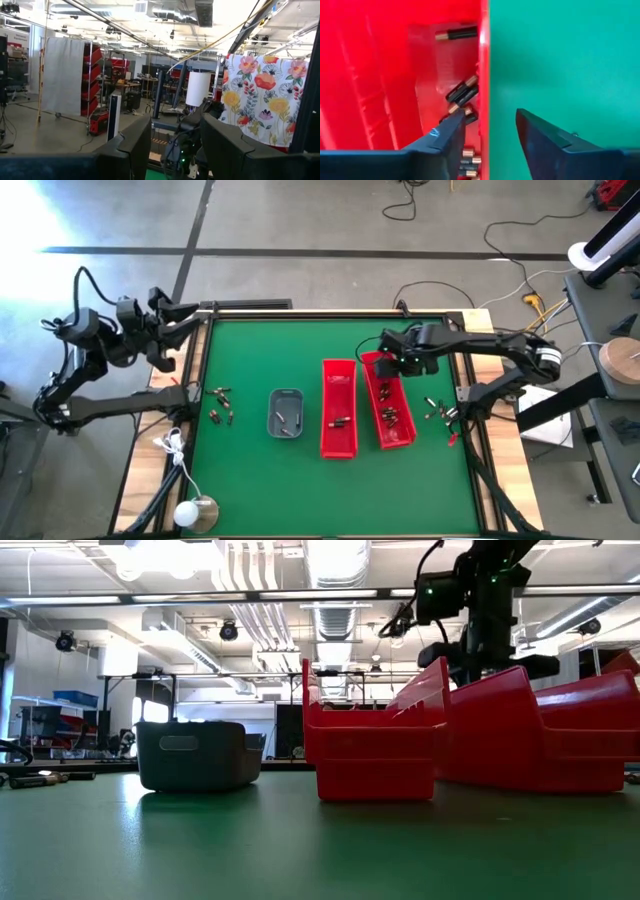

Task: Sort batteries
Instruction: Adjust the right red bin on the table

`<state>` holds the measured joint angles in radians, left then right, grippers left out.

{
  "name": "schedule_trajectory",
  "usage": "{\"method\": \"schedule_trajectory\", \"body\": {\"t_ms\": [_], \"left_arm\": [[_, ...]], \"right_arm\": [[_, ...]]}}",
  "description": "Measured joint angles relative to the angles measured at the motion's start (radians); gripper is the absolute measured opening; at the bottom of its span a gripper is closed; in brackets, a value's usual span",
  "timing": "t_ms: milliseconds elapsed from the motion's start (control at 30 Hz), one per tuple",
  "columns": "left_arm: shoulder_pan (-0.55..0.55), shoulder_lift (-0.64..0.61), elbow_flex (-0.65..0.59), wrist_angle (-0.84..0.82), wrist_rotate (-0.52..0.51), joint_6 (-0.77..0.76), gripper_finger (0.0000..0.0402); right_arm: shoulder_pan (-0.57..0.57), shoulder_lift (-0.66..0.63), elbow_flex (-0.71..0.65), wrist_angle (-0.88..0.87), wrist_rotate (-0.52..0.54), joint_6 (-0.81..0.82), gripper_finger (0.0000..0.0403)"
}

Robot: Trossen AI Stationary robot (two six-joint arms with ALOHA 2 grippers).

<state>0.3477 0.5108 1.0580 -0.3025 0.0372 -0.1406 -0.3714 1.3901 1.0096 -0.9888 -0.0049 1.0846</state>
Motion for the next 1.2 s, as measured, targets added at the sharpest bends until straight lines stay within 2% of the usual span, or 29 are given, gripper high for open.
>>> {"method": "schedule_trajectory", "body": {"t_ms": [267, 533, 1000, 1200], "left_arm": [[0.0, -0.046, 0.0, -0.052, 0.0, 0.013, 0.0151], [0.0, -0.064, 0.0, -0.067, 0.0, 0.05, 0.0151], [0.0, -0.065, 0.0, -0.066, -0.002, 0.084, 0.0151], [0.0, -0.065, 0.0, -0.062, -0.005, 0.109, 0.0151]], "right_arm": [[0.0, -0.017, 0.0, -0.005, -0.003, 0.058, 0.0073], [0.0, -0.043, 0.0, -0.04, 0.005, 0.075, 0.0016], [0.078, -0.071, 0.0, -0.143, -0.03, 0.184, 0.0017], [0.088, -0.094, 0.0, -0.142, -0.059, 0.231, 0.0052]]}}
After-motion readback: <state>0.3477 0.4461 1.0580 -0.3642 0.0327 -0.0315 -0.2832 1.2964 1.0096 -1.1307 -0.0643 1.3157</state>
